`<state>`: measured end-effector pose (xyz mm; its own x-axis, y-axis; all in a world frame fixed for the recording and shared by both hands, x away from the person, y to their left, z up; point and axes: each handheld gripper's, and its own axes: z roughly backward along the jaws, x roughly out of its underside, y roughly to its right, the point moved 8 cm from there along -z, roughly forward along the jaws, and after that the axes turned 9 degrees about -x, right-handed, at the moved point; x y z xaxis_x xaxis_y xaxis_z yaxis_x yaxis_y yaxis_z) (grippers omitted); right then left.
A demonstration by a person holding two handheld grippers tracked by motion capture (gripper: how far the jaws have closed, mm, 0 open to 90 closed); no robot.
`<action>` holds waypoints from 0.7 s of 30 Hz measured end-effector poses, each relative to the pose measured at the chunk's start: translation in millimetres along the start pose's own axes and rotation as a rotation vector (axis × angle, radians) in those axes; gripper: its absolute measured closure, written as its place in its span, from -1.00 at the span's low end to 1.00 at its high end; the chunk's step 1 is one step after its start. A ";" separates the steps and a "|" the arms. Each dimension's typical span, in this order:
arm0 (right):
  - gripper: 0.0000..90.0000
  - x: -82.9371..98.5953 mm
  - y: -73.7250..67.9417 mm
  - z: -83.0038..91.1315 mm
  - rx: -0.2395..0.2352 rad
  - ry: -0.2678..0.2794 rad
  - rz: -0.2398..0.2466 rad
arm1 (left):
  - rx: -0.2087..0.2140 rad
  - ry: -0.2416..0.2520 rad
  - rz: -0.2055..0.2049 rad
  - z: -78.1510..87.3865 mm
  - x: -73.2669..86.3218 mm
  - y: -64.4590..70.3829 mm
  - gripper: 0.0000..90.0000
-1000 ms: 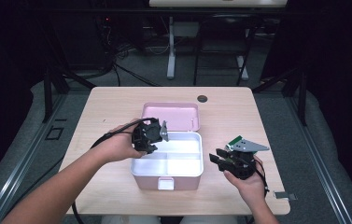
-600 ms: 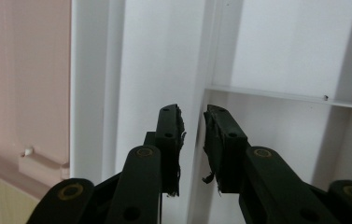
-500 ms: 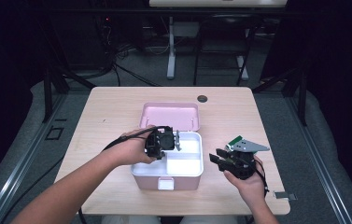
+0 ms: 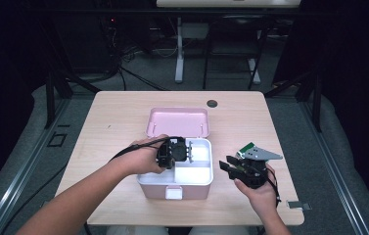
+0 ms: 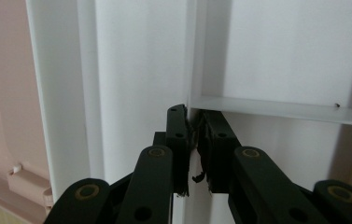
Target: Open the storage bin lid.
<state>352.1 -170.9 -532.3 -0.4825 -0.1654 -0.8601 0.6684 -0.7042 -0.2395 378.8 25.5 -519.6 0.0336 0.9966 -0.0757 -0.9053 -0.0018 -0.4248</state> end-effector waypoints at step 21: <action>0.39 3.5 6.4 -1.4 0.008 0.015 -0.030 | 0.014 -0.034 -0.025 1.8 -1.1 -0.3 0.88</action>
<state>355.5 -175.0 -537.5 -0.4937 -0.1335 -0.8593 0.6488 -0.7145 -0.2618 378.3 24.6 -517.8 0.0417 0.9985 -0.0345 -0.9103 0.0237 -0.4133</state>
